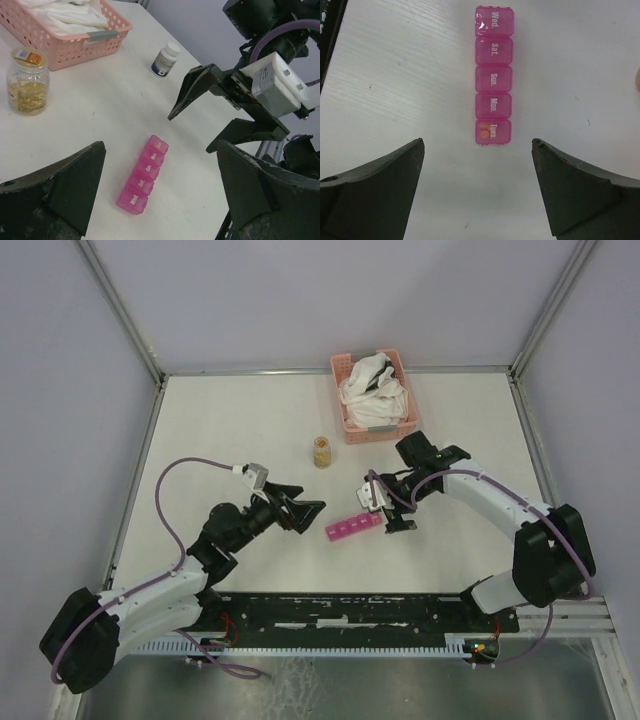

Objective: Sort the pills into containers

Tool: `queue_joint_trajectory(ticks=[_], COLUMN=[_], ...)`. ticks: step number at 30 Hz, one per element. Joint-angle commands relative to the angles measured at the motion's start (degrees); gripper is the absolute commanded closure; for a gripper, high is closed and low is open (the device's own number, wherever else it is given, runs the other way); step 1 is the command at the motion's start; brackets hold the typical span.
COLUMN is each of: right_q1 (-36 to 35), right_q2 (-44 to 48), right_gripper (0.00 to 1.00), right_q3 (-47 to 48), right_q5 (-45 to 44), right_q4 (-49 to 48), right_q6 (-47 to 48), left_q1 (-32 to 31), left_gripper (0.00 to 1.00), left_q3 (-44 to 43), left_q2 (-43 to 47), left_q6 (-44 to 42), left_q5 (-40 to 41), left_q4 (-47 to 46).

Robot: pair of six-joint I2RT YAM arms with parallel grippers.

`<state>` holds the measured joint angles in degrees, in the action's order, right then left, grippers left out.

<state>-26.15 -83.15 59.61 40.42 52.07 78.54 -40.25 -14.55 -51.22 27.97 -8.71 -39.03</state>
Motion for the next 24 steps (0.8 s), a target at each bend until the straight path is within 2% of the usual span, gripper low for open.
queue_joint_trajectory(ticks=[1,13,24], right_q1=[-3.0,-7.2,-9.1], right_q2=[-1.9,-9.1,-12.6], right_gripper=[0.02,0.11,0.19], right_q3=[-2.0,-1.2,-1.1], right_q5=[-3.6,-7.5,-9.1], right_q4=[-9.9,-15.3,-17.3], right_q6=[-1.2,-6.6,-9.5], left_q1=[0.0,0.1,0.1], left_gripper=[0.01,0.01,0.01], left_q3=[2.6,9.3,10.4], left_q2=[4.7,12.5,10.6], left_q6=[-2.2,1.0,2.8], left_q5=[5.8,13.1,12.8], left_q4=[-2.1,-4.3,-6.4])
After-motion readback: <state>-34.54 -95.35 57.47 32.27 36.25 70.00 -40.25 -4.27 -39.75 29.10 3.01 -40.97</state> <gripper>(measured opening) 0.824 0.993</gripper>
